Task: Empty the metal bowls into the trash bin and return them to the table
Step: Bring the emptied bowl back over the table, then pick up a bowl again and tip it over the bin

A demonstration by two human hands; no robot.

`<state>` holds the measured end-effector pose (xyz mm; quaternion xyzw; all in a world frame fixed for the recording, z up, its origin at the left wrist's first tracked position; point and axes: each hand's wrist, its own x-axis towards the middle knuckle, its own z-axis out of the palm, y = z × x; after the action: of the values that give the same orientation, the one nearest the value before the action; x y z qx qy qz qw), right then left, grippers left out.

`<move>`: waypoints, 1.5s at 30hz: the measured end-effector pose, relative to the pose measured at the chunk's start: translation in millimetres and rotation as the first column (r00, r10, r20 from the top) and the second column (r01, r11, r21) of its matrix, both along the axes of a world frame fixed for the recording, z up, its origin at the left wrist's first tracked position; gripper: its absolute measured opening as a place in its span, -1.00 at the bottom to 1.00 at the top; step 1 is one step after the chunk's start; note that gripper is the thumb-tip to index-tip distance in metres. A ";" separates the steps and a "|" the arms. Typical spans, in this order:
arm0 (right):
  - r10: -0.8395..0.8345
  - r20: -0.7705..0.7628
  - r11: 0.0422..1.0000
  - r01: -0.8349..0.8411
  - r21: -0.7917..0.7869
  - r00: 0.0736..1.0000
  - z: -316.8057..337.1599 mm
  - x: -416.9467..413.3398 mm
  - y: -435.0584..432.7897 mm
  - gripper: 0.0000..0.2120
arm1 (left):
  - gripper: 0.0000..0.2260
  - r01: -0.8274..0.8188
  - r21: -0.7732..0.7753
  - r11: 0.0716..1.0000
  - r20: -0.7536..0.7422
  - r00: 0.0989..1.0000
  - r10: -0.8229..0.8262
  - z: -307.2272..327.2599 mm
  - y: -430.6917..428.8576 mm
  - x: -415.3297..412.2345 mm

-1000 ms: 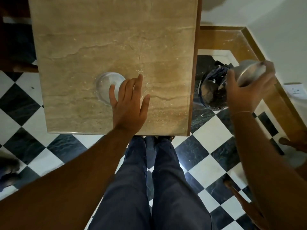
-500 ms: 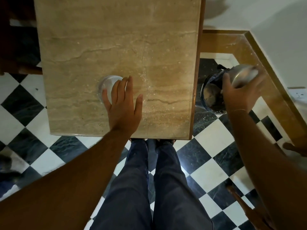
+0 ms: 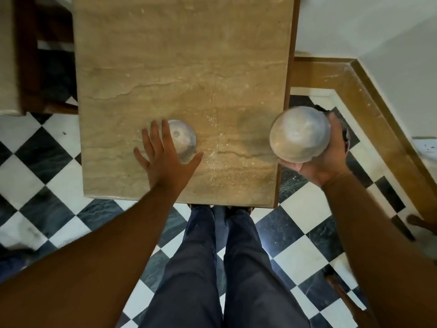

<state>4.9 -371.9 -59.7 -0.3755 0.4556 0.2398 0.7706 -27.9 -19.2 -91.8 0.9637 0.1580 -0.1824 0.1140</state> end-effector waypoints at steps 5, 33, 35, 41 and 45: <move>0.165 0.027 0.986 -0.165 0.036 0.986 -2.3 6.2 45.7 -0.34 | 0.27 -0.014 -0.049 0.999 -0.126 0.992 0.008 0.1 1.6 16.6; 0.518 -0.182 0.416 -0.432 -0.800 0.836 -45.6 17.0 97.0 -0.73 | 0.18 0.167 -0.119 0.979 0.077 0.984 -0.159 40.0 -11.9 19.4; 0.511 -0.217 0.399 -0.454 -0.797 0.831 -44.3 16.7 94.2 -0.73 | 0.18 0.183 -0.133 0.974 0.103 0.980 -0.170 45.4 -17.7 21.1; 0.528 -0.145 0.305 -0.346 -0.887 0.837 -8.6 12.2 95.0 -0.69 | 0.26 0.246 -0.304 0.920 0.121 0.968 -0.219 64.2 -43.6 27.4; 0.506 0.129 0.751 -0.362 -0.553 0.853 10.7 9.2 101.0 -0.57 | 0.24 0.395 -0.439 0.807 0.188 0.919 -0.347 84.1 -71.6 29.2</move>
<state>14.1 -270.9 -49.1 -0.6906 0.2919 0.2312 0.6200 1.3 -90.8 -7.7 0.9272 -0.0879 -0.1859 0.3130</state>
